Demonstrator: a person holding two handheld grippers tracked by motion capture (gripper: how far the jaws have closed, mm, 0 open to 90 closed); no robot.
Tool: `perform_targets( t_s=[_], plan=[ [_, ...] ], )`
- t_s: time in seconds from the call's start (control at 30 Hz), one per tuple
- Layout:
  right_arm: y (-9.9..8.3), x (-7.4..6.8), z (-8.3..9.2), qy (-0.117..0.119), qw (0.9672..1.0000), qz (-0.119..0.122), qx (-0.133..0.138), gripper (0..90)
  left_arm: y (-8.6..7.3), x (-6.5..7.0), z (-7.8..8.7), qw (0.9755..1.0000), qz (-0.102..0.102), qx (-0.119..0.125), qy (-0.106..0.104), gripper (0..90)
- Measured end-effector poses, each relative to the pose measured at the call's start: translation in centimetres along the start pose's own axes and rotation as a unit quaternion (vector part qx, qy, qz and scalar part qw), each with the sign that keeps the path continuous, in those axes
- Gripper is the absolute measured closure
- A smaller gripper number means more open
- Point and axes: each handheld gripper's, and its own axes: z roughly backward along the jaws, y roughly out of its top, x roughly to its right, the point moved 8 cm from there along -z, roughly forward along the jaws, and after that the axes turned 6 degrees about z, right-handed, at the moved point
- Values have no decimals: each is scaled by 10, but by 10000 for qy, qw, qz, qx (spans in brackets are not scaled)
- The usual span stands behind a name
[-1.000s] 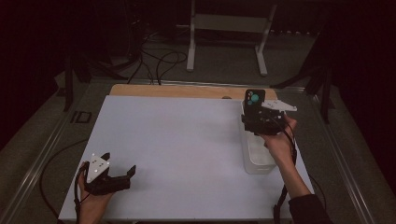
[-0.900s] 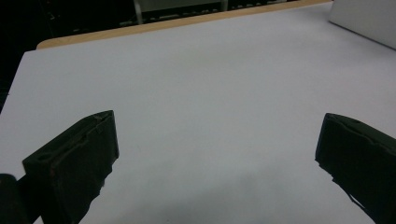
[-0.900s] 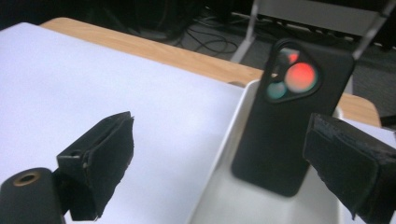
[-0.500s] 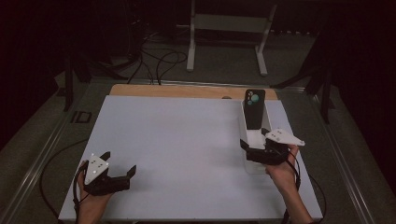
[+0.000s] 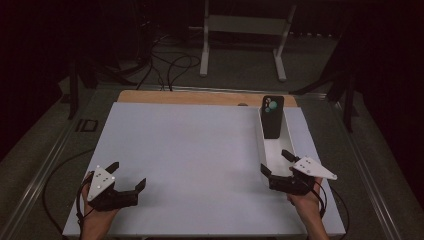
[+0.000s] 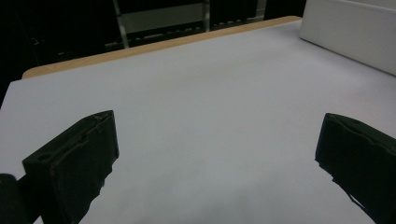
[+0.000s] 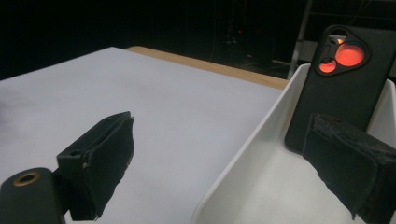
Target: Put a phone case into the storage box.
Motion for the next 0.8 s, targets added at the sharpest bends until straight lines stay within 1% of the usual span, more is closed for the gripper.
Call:
perform_targets(
  t_s=[0.1, 0.27, 0.3, 0.43, 0.5, 0.8],
  plan=[
    [-4, -1, 2, 24, 10000, -43, 62, 88, 1, 2, 1, 10000, -26, 65, -60, 0],
    [-8, -3, 4, 48, 9999, -78, 85, 88, 1, 2, 1, 9999, -37, 72, -69, 0],
    [-10, -4, 5, 82, 9999, -86, 123, 88, 0, 2, 0, 9999, -33, 78, -70, 0],
    [-14, -7, 6, 82, 9998, -60, 151, 88, 0, 1, -1, 9999, -53, 75, -63, 0],
    [-14, -8, 7, 75, 9997, -74, 216, 88, 1, 1, -2, 9999, -56, 83, -60, 0],
    [-16, -9, 7, 76, 9998, -18, 209, 88, 2, 3, -5, 9999, -62, 89, -34, 0]
  ],
)
